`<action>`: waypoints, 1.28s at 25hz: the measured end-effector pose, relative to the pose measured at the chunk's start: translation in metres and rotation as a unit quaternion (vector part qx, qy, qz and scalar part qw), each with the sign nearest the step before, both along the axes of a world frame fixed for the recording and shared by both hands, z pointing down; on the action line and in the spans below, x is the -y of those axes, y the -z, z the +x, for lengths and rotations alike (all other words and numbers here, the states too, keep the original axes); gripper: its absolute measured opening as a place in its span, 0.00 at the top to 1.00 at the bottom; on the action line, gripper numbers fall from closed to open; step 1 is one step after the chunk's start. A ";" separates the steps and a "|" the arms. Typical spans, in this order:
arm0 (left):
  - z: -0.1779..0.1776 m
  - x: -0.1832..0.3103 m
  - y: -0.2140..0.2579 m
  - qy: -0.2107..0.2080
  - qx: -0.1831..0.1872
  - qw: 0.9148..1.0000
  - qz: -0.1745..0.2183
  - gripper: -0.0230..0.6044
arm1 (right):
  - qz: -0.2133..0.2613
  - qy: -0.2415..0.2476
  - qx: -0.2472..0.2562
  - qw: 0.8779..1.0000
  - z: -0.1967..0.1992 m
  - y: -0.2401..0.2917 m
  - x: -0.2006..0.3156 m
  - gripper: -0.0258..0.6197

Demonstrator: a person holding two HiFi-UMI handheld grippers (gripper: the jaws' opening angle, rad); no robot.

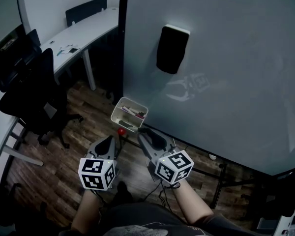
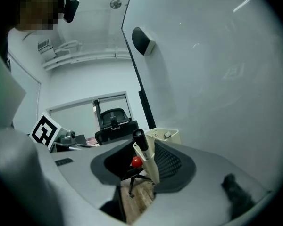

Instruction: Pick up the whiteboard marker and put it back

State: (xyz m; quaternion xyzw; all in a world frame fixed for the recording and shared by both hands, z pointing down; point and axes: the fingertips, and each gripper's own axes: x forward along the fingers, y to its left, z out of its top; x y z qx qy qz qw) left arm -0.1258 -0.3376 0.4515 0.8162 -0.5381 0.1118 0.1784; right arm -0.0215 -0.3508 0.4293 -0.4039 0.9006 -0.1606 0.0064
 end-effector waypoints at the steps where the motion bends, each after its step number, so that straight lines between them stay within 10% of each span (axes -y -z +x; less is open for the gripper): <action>1: 0.000 0.001 0.000 -0.001 0.001 1.000 0.000 0.94 | 0.002 0.001 -0.003 1.000 -0.002 0.000 0.001 0.77; 32: -0.005 0.001 0.011 -0.005 0.004 1.000 0.017 0.94 | 0.090 -0.019 -0.052 0.994 -0.007 0.035 0.009 0.82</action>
